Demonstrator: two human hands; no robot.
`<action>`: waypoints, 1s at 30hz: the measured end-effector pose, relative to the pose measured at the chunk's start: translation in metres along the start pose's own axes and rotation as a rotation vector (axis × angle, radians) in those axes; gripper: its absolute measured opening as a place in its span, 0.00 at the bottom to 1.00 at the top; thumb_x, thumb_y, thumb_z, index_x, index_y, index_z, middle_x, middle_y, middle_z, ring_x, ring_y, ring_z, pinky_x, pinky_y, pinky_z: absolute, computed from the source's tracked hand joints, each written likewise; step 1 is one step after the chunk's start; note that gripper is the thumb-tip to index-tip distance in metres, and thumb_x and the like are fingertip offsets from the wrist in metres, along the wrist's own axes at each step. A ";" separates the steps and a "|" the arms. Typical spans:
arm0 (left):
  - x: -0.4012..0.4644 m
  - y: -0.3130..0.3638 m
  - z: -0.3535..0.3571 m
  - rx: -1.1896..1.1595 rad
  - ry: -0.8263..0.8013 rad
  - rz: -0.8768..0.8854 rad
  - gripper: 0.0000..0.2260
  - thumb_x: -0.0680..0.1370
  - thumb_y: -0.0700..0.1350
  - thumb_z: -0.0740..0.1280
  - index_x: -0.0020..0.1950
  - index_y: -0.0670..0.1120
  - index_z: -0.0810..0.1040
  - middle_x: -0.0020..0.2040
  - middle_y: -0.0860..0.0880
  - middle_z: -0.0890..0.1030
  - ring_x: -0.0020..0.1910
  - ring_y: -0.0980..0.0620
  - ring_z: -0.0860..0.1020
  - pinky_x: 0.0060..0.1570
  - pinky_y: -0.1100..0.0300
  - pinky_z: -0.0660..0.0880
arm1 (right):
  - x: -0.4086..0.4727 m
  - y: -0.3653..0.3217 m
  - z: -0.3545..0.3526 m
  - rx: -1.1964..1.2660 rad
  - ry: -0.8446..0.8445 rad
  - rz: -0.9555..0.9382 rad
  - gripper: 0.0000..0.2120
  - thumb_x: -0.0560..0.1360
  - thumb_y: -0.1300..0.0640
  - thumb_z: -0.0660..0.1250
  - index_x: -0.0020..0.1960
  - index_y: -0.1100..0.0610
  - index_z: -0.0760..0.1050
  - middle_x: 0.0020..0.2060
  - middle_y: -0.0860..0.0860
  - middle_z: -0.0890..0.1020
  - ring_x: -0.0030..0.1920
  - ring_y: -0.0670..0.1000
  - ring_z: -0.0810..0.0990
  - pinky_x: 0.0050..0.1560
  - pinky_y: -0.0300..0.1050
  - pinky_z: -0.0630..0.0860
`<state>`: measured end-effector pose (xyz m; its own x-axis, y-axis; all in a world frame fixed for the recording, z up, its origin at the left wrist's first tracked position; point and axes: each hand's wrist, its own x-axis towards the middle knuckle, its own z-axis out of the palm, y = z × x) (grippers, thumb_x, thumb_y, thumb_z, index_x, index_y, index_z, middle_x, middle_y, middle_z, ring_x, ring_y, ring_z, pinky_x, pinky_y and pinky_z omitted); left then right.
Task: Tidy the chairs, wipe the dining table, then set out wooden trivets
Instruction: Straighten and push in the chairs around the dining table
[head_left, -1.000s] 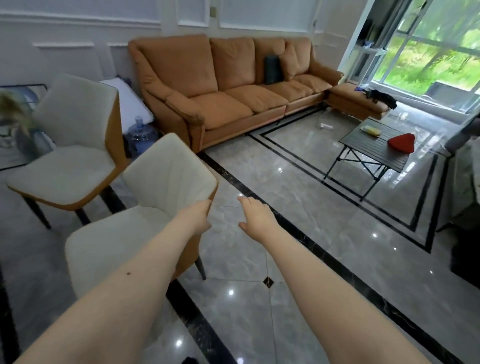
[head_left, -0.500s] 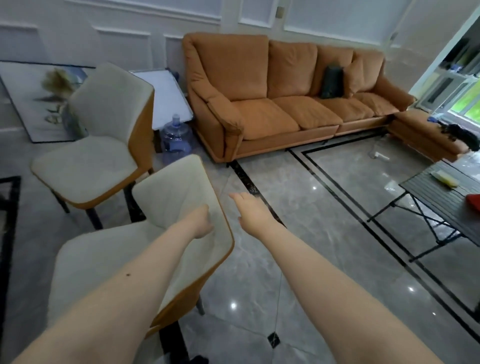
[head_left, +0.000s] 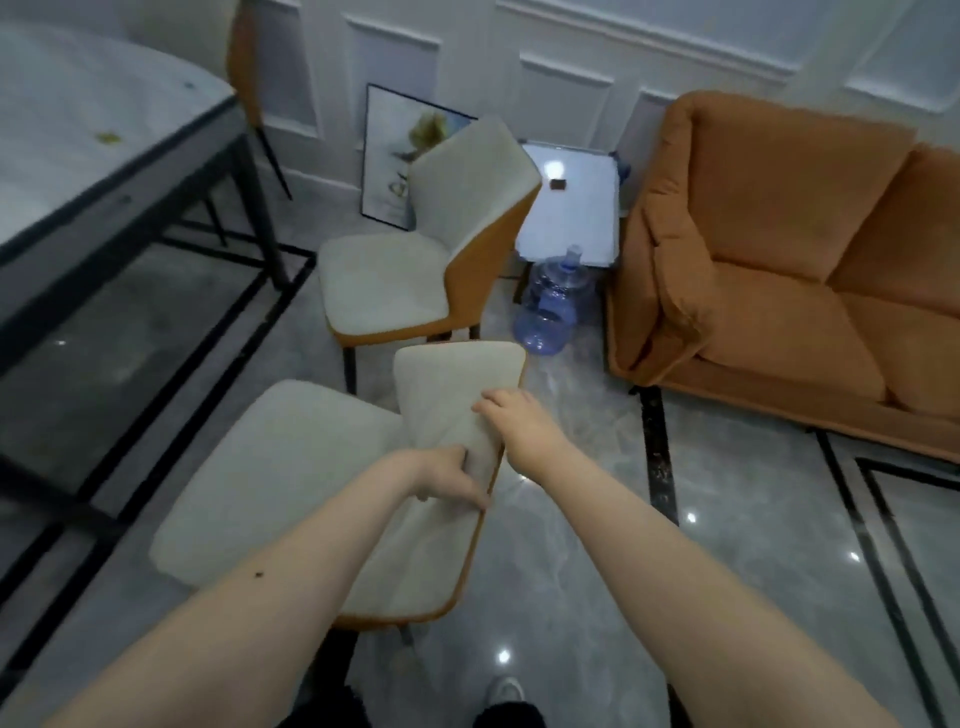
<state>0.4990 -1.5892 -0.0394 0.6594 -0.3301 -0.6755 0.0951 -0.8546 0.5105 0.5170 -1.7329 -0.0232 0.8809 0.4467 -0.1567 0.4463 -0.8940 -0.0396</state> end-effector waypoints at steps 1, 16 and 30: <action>-0.001 0.006 0.006 -0.011 0.034 -0.032 0.38 0.70 0.56 0.73 0.73 0.41 0.60 0.69 0.45 0.69 0.64 0.45 0.71 0.62 0.53 0.71 | 0.003 0.006 0.004 0.004 -0.010 -0.057 0.24 0.78 0.64 0.59 0.73 0.56 0.64 0.73 0.54 0.63 0.72 0.54 0.61 0.71 0.44 0.52; -0.017 0.020 0.076 -0.265 0.511 -0.337 0.23 0.72 0.55 0.70 0.62 0.44 0.72 0.60 0.44 0.77 0.57 0.45 0.76 0.56 0.55 0.74 | 0.016 0.026 0.027 -0.143 -0.082 -0.413 0.22 0.75 0.59 0.65 0.69 0.56 0.67 0.67 0.54 0.69 0.72 0.58 0.59 0.74 0.57 0.45; -0.025 0.042 0.127 0.043 0.878 -0.661 0.25 0.73 0.58 0.70 0.61 0.42 0.70 0.59 0.43 0.77 0.57 0.43 0.77 0.54 0.54 0.72 | 0.006 0.033 0.031 -0.180 -0.043 -0.495 0.23 0.77 0.62 0.61 0.71 0.57 0.62 0.69 0.55 0.68 0.75 0.57 0.56 0.75 0.60 0.44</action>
<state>0.3922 -1.6673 -0.0687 0.7906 0.5833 -0.1863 0.6100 -0.7768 0.1567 0.5319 -1.7614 -0.0561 0.5524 0.8086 -0.2024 0.8305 -0.5547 0.0509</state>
